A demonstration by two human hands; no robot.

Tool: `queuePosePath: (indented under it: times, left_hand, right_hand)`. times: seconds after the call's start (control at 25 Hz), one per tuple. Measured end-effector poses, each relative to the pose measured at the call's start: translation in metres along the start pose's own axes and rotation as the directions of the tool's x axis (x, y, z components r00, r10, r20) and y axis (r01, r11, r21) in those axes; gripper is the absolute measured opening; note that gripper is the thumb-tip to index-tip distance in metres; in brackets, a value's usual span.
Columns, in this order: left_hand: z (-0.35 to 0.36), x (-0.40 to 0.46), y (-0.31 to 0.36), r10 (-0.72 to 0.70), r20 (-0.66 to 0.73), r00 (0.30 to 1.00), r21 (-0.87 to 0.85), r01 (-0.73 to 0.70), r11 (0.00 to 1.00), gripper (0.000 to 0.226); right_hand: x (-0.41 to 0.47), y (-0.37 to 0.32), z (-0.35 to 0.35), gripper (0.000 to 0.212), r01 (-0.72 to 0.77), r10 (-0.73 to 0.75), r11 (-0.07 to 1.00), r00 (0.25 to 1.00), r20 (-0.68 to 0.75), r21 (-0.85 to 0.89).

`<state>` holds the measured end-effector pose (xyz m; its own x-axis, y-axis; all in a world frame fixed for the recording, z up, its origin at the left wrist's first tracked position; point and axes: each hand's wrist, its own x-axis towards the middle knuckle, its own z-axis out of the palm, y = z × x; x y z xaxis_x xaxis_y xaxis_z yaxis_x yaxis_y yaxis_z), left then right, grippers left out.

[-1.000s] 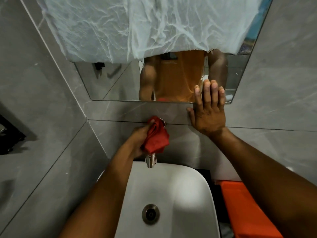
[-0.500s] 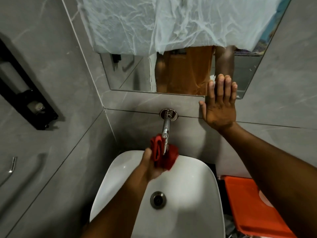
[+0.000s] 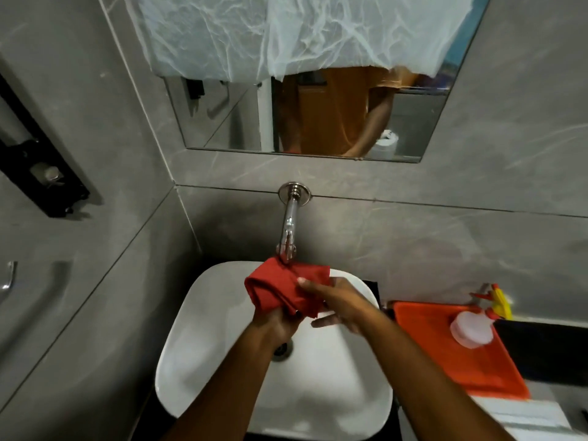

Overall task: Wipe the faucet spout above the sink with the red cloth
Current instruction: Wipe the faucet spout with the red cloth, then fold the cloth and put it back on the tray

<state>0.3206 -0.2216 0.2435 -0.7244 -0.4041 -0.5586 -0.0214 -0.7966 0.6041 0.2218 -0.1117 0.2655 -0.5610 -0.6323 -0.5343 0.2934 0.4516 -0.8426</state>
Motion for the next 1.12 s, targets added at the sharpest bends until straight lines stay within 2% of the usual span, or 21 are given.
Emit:
queuePosePath:
  times: [0.12,0.24,0.32,0.36,0.44,0.48,0.52,0.6,0.72,0.76,0.8,0.88,0.96,1.12]
  left_hand:
    - [0.003,0.001,-0.012,-0.072,-0.006,0.997,-0.037,0.072,0.997,0.046]
    - [0.017,0.013,-0.022,-0.099,-0.036,0.994,0.095,0.102,0.99,0.048]
    - [0.032,0.021,-0.025,-0.152,0.044,0.987,0.137,0.145,0.98,0.059]
    - [0.045,0.026,-0.026,-0.195,0.105,0.975,0.194,0.173,0.966,0.064]
    - [0.081,0.049,-0.031,-0.262,0.169,0.95,0.449,0.162,0.879,0.052]
    - [0.108,0.064,-0.042,-0.263,0.159,0.951,0.608,0.116,0.785,0.042]
    - [0.132,0.081,-0.055,-0.218,0.141,0.966,0.771,0.031,0.636,0.033]
    - [0.177,0.121,-0.094,-0.134,0.219,0.966,0.948,-0.179,0.262,0.019]
    - [0.216,0.191,-0.172,-0.257,0.267,0.929,0.918,-0.327,-0.225,0.034]
    - [0.219,0.207,-0.193,-0.297,0.253,0.921,0.865,-0.353,-0.357,0.04]
    - [0.221,0.227,-0.221,-0.325,0.251,0.912,0.808,-0.382,-0.449,0.043]
    - [0.219,0.258,-0.262,-0.358,0.265,0.895,0.711,-0.432,-0.555,0.047]
    - [0.21,0.278,-0.291,-0.363,0.295,0.884,0.644,-0.464,-0.608,0.049]
    - [0.193,0.28,-0.306,-0.37,0.286,0.884,0.628,-0.465,-0.624,0.056]
  right_hand:
    - [-0.004,0.017,-0.019,0.048,0.006,0.006,0.975,0.998,-0.055,0.222]
    - [-0.009,0.026,-0.049,0.04,0.021,0.03,0.947,0.988,-0.154,0.321]
    - [-0.013,0.037,-0.076,0.036,0.037,0.051,0.929,0.973,-0.226,0.369]
    - [-0.015,0.045,-0.089,0.033,0.049,0.066,0.914,0.962,-0.265,0.404]
    - [-0.018,0.062,-0.112,0.018,0.074,0.125,0.854,0.932,-0.341,0.515]
    - [-0.018,0.075,-0.126,0.01,0.087,0.178,0.805,0.908,-0.38,0.587]
    - [-0.018,0.088,-0.138,0.006,0.102,0.239,0.75,0.879,-0.412,0.653]
    - [-0.009,0.124,-0.168,0.007,0.136,0.358,0.639,0.819,-0.449,0.757]
    - [0.021,0.185,-0.208,0.016,0.129,0.51,0.498,0.756,-0.41,0.857]
    - [0.031,0.199,-0.216,0.02,0.112,0.539,0.461,0.753,-0.377,0.881]
    - [0.043,0.218,-0.226,0.023,0.107,0.558,0.436,0.747,-0.362,0.893]
    - [0.069,0.248,-0.242,0.032,0.089,0.579,0.446,0.731,-0.363,0.891]
    - [0.087,0.269,-0.255,0.038,0.054,0.596,0.488,0.708,-0.378,0.871]
    - [0.097,0.286,-0.267,0.038,-0.099,0.602,0.653,0.669,-0.435,0.751]
